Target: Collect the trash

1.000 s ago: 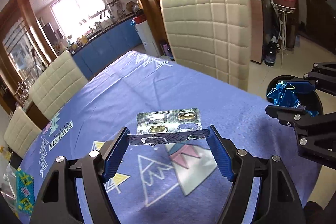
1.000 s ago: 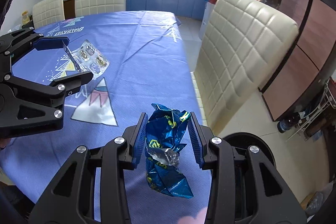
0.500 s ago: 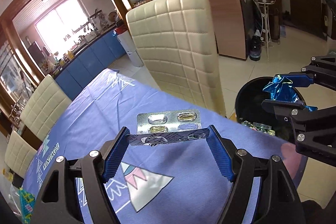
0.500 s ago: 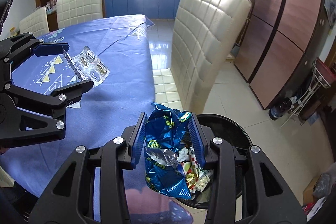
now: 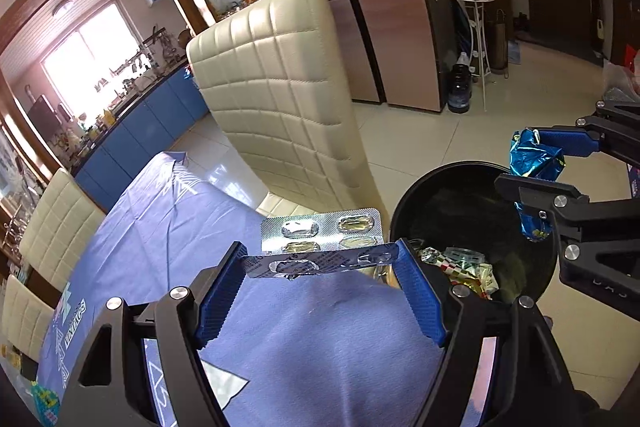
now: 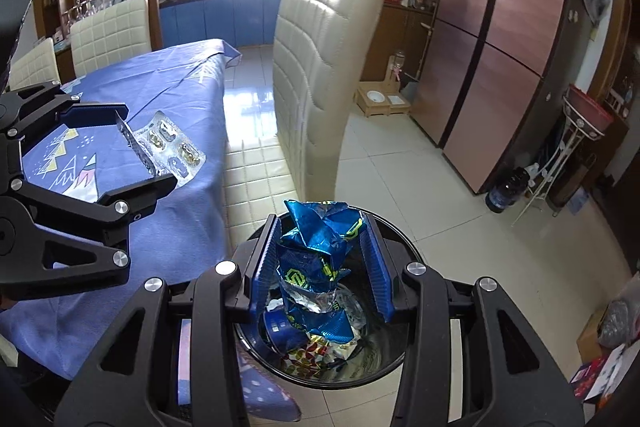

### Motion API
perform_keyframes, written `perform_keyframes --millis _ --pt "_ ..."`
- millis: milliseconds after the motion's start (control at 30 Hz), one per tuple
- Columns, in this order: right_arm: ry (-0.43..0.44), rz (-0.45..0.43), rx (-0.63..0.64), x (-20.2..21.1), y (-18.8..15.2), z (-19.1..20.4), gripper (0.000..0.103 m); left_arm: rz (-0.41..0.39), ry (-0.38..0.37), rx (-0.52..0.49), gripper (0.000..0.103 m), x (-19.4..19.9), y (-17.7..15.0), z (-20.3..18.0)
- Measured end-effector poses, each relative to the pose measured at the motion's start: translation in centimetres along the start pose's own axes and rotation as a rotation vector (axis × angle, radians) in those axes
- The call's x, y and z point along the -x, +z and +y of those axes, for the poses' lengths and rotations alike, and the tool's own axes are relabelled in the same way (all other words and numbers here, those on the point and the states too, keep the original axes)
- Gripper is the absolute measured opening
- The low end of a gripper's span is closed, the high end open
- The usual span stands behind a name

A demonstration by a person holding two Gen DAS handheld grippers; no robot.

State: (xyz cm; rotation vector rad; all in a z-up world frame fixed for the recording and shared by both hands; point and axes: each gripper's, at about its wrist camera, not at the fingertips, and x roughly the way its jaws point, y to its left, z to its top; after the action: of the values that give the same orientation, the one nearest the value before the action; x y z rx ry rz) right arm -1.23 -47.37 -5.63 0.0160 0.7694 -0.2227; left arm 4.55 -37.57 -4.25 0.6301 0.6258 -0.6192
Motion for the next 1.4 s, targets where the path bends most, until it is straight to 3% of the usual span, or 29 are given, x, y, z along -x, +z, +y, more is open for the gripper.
perform_keyframes --millis 67,133,167,400,533,1167,1267,1400 --pt "-0.005 0.001 -0.012 -0.2 0.0 -0.5 0.053 -0.002 -0.009 -0.010 0.073 -0.2 0.4 -0.6" --pt "-0.039 -0.026 -0.032 0.0 -0.1 -1.1 0.077 -0.003 -0.017 -0.016 0.073 -0.3 0.7 -1.1" --pt "-0.053 -0.037 -0.037 0.1 -0.1 -1.3 0.080 -0.004 -0.021 -0.019 0.073 -0.4 0.8 -1.3" --pt "-0.144 -0.062 -0.101 0.2 -0.5 -3.9 0.081 -0.004 -0.048 -0.033 0.073 -0.9 1.8 -2.6" --pt "-0.175 -0.062 -0.162 0.2 -1.0 -5.6 0.090 -0.005 -0.070 -0.045 0.073 -1.2 2.3 -3.8" --pt "-0.195 -0.028 -0.278 0.0 -3.5 -10.4 0.095 -0.012 -0.171 -0.058 0.074 -2.0 4.3 -7.9" --pt "-0.202 -0.027 -0.291 0.0 -3.7 -10.7 0.095 0.005 -0.205 -0.033 0.084 -2.3 4.4 -7.6" --pt "-0.219 -0.025 -0.301 0.1 -4.0 -11.1 0.096 0.000 -0.201 -0.026 0.086 -2.2 4.3 -7.6"
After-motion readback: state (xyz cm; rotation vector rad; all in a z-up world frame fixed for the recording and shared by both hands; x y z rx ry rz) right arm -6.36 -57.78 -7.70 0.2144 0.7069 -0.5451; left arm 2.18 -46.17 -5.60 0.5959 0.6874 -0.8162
